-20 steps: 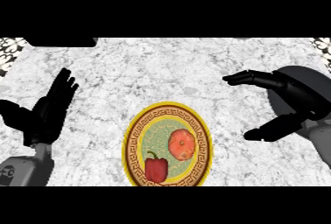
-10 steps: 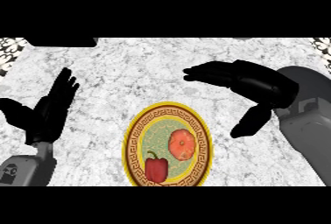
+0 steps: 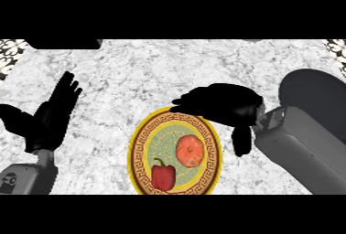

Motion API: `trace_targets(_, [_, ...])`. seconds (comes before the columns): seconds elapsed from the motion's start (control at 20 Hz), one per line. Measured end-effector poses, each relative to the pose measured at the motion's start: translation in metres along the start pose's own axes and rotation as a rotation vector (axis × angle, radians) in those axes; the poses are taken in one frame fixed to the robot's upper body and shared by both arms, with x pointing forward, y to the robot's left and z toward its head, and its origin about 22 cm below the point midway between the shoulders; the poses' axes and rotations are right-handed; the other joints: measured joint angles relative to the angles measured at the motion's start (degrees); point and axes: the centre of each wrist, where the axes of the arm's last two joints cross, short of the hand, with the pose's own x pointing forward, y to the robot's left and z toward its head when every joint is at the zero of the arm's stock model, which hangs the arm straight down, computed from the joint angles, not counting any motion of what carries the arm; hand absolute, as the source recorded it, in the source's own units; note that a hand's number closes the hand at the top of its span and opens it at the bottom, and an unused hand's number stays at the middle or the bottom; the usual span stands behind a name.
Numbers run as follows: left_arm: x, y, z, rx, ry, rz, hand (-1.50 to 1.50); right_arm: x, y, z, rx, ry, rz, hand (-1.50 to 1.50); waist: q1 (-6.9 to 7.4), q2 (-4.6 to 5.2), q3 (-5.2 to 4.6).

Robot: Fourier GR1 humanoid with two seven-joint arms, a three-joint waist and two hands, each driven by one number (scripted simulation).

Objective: Pick the squash from the plate and place it in the pan

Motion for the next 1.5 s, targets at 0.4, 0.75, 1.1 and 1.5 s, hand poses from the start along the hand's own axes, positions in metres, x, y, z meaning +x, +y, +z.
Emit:
trace_targets(0.4, [0.001,0.000,0.002,0.008,0.001,0.003,0.00,0.032,0.008,0.007,0.106,0.029,0.141,-1.50,-0.51,-0.02,0.05])
trace_targets(0.75, [0.001,0.002,0.003,0.007,0.001,0.006,0.00,0.058,0.016,0.003,0.074,0.093,0.259,-1.50,-0.44,0.00,0.05])
trace_targets(1.1, [0.002,-0.001,0.004,0.006,0.004,0.007,0.00,0.082,0.023,-0.009,0.056,0.087,0.263,-1.50,-0.43,0.03,0.06])
trace_targets(1.5, [0.002,-0.003,0.003,-0.001,0.004,0.001,0.00,0.080,0.041,-0.031,0.075,0.168,0.280,-1.50,-0.33,0.08,0.06])
